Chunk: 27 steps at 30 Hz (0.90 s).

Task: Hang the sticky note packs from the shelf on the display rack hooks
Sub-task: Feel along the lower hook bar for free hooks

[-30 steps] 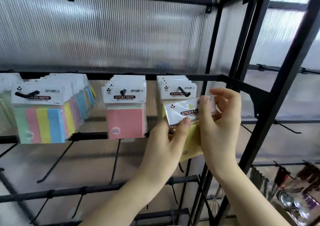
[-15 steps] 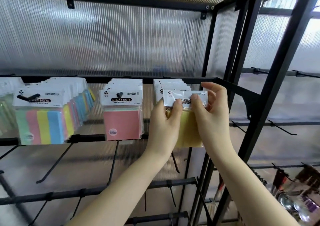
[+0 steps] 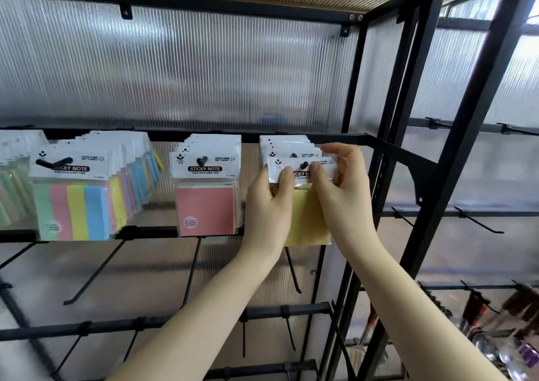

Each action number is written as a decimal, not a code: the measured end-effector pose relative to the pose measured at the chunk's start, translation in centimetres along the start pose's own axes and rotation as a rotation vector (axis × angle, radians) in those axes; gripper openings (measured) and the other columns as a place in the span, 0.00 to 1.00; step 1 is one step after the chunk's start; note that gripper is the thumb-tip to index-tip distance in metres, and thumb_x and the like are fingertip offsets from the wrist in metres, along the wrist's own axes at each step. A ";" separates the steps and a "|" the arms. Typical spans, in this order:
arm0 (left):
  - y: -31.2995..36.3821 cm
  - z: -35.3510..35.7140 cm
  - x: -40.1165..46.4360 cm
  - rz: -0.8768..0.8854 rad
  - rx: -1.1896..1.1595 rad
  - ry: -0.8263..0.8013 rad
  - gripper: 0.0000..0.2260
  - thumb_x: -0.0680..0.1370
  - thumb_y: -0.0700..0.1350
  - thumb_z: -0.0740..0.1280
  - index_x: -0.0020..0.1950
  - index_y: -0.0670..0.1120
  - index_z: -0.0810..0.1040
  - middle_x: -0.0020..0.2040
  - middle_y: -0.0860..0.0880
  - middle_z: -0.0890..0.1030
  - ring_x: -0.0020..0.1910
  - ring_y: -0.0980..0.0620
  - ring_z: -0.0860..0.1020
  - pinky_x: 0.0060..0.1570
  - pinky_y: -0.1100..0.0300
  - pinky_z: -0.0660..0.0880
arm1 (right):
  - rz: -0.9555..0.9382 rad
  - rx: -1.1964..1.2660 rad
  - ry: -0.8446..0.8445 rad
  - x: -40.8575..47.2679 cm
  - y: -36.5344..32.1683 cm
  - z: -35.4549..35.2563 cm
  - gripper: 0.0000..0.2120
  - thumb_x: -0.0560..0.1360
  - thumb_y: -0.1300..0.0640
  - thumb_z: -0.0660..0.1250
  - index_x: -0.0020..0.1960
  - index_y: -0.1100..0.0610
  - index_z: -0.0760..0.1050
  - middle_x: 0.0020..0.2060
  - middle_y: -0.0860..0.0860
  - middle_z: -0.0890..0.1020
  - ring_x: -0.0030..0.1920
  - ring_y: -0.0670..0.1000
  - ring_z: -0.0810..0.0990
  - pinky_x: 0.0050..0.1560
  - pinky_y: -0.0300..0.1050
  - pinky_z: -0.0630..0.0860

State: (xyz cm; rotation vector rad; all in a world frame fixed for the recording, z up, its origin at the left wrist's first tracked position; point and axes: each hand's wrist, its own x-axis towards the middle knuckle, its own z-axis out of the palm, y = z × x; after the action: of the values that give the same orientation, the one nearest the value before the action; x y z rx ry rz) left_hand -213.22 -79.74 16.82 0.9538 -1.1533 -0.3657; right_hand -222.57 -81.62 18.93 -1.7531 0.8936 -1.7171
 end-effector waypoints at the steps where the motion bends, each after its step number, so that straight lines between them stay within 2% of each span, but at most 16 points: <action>1: -0.2 0.0 0.1 0.001 0.028 0.011 0.05 0.80 0.43 0.63 0.48 0.52 0.77 0.41 0.62 0.81 0.43 0.71 0.76 0.43 0.78 0.67 | 0.006 0.000 -0.007 0.0 0.2 0.0 0.11 0.78 0.63 0.64 0.58 0.56 0.70 0.54 0.50 0.78 0.55 0.48 0.77 0.57 0.42 0.72; 3: -0.6 -0.1 0.1 0.022 0.117 0.064 0.02 0.79 0.42 0.65 0.49 0.46 0.76 0.41 0.58 0.79 0.43 0.69 0.75 0.44 0.76 0.69 | 0.016 0.011 -0.019 0.1 0.6 0.0 0.10 0.78 0.63 0.64 0.59 0.56 0.70 0.53 0.50 0.78 0.54 0.49 0.78 0.55 0.42 0.73; 4: -0.8 -0.1 0.1 0.036 0.165 0.103 0.04 0.78 0.41 0.66 0.51 0.44 0.75 0.43 0.56 0.78 0.46 0.65 0.75 0.48 0.72 0.71 | 0.016 0.017 -0.020 0.1 0.8 -0.1 0.11 0.78 0.62 0.65 0.59 0.56 0.70 0.52 0.50 0.78 0.53 0.48 0.78 0.54 0.40 0.73; 6: -1.0 -0.2 0.1 0.049 0.225 0.161 0.10 0.76 0.38 0.67 0.57 0.43 0.73 0.51 0.50 0.77 0.53 0.53 0.75 0.56 0.56 0.73 | 0.004 0.015 -0.013 0.1 1.3 -0.2 0.12 0.77 0.62 0.66 0.59 0.56 0.70 0.50 0.46 0.77 0.49 0.42 0.76 0.50 0.34 0.71; 8: -1.0 -0.3 -0.2 0.100 0.251 0.195 0.16 0.75 0.33 0.67 0.61 0.43 0.70 0.55 0.50 0.74 0.55 0.52 0.74 0.57 0.51 0.74 | -0.007 0.008 -0.007 0.1 1.9 -0.2 0.12 0.77 0.62 0.67 0.58 0.55 0.70 0.48 0.43 0.76 0.45 0.36 0.74 0.46 0.29 0.70; 11: -1.2 -0.5 -0.6 0.238 0.315 0.218 0.20 0.73 0.29 0.67 0.61 0.43 0.69 0.55 0.49 0.71 0.53 0.50 0.74 0.53 0.51 0.75 | 0.007 -0.020 -0.006 0.1 3.0 -0.3 0.13 0.76 0.61 0.67 0.57 0.53 0.68 0.50 0.46 0.76 0.48 0.39 0.74 0.48 0.30 0.71; 14: -1.7 -0.5 -0.7 0.330 0.405 0.231 0.19 0.71 0.28 0.68 0.58 0.40 0.70 0.53 0.50 0.69 0.47 0.47 0.75 0.50 0.58 0.74 | 0.042 -0.040 -0.028 0.1 4.0 -0.3 0.13 0.76 0.58 0.68 0.57 0.52 0.68 0.52 0.47 0.76 0.50 0.41 0.75 0.51 0.33 0.72; 17: -2.1 -0.6 -0.6 0.291 0.369 0.252 0.18 0.71 0.29 0.69 0.57 0.40 0.70 0.51 0.49 0.69 0.46 0.47 0.74 0.48 0.54 0.75 | 0.046 -0.041 -0.041 0.2 4.5 -0.2 0.14 0.76 0.56 0.69 0.57 0.51 0.68 0.50 0.44 0.76 0.47 0.35 0.74 0.48 0.28 0.70; 20: -2.4 -0.7 0.0 0.284 0.353 0.272 0.15 0.72 0.29 0.69 0.54 0.41 0.70 0.49 0.46 0.70 0.45 0.47 0.74 0.47 0.53 0.76 | 0.043 -0.080 -0.039 0.5 5.0 -0.1 0.15 0.75 0.56 0.70 0.58 0.51 0.67 0.52 0.47 0.76 0.51 0.39 0.75 0.50 0.28 0.70; 24: -2.7 -0.7 0.6 0.335 0.485 0.223 0.09 0.72 0.29 0.68 0.51 0.38 0.75 0.49 0.45 0.73 0.48 0.46 0.75 0.50 0.53 0.75 | 0.070 -0.104 -0.056 1.1 5.4 0.0 0.19 0.75 0.55 0.70 0.61 0.52 0.66 0.57 0.50 0.74 0.55 0.45 0.75 0.53 0.35 0.73; 27: -2.8 -0.6 0.4 0.313 0.622 0.155 0.13 0.72 0.28 0.67 0.55 0.37 0.78 0.54 0.41 0.76 0.55 0.42 0.76 0.58 0.52 0.73 | 0.087 -0.102 -0.068 1.5 5.7 0.2 0.18 0.76 0.54 0.69 0.61 0.53 0.66 0.54 0.47 0.75 0.52 0.44 0.75 0.50 0.33 0.73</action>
State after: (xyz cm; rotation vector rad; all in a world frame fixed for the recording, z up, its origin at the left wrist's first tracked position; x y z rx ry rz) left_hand -211.96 -81.36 14.78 1.2838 -1.2730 0.3392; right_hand -222.94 -86.46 15.56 -1.7996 1.0281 -1.5725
